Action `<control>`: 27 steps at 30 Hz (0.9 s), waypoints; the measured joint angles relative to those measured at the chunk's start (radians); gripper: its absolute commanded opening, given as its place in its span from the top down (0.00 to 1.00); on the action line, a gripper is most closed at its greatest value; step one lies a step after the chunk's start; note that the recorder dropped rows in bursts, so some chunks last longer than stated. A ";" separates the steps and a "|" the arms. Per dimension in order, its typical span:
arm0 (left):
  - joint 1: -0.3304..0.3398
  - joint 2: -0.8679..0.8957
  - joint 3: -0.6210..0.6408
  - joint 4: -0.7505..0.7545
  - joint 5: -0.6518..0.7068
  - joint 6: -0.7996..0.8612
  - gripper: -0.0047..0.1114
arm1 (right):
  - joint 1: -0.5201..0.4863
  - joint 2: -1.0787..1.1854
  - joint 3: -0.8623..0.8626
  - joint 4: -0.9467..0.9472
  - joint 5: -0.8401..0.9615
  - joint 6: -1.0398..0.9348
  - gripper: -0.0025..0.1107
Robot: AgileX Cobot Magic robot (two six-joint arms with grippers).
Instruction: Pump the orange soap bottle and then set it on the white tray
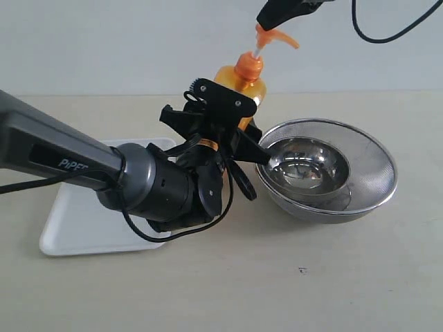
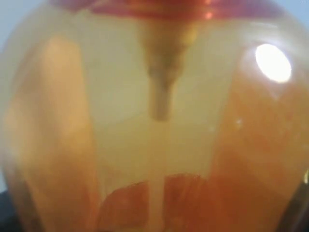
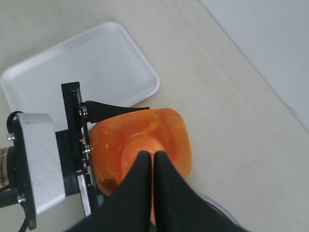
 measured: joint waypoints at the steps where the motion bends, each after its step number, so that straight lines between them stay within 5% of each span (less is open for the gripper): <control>1: 0.000 0.000 0.000 0.002 0.000 0.002 0.92 | 0.000 0.000 0.000 -0.010 0.002 0.009 0.98; 27: 0.000 0.000 0.000 0.002 -0.002 0.008 0.92 | 0.000 0.014 -0.007 -0.017 -0.006 0.031 0.98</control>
